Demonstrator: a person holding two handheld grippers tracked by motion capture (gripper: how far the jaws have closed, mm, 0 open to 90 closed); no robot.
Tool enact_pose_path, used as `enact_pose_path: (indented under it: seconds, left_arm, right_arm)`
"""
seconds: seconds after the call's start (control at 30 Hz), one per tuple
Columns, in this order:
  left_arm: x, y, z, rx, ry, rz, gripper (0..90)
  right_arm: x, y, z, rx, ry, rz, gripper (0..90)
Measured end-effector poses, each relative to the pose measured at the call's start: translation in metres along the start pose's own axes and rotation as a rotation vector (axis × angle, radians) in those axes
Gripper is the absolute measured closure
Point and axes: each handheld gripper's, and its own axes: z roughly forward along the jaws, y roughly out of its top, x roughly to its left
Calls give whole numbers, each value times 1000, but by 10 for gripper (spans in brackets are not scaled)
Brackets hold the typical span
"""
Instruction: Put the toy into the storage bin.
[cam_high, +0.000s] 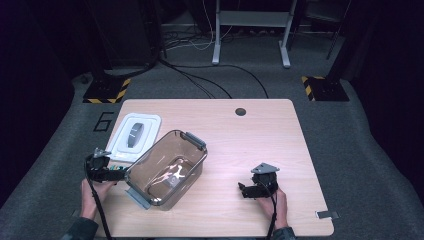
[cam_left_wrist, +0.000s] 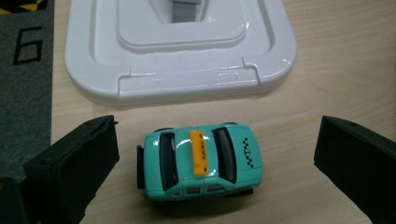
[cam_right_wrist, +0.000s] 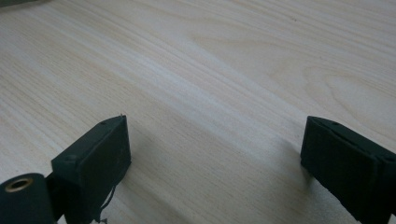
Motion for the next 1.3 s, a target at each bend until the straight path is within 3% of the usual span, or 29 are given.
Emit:
enact_pose_path:
  seconds: [0.2,0.33,0.43,0.63,0.8,0.97,1.3]
  left_arm:
    - [-3,-8,3,3,9,0,24]
    - [-5,-15,4,-11,20,-5,150]
    - [-6,-21,6,-17,23,-8,189]
    - [-9,-27,9,-37,46,6,218]
    - [-9,-30,8,-56,49,-5,235]
    - [-9,-33,8,-84,47,-9,242]
    - [-9,-33,4,-90,25,14,244]
  right_arm:
    - [0,0,0,0,0,0,76]
    - [0,0,0,0,0,0,76]
    - [0,0,0,0,0,0,76]
    - [0,0,0,0,-1,0,76]
    - [0,0,0,-1,-2,-1,76]
    - [0,0,0,-2,-2,-1,76]
    - [0,0,0,-1,-1,-1,76]
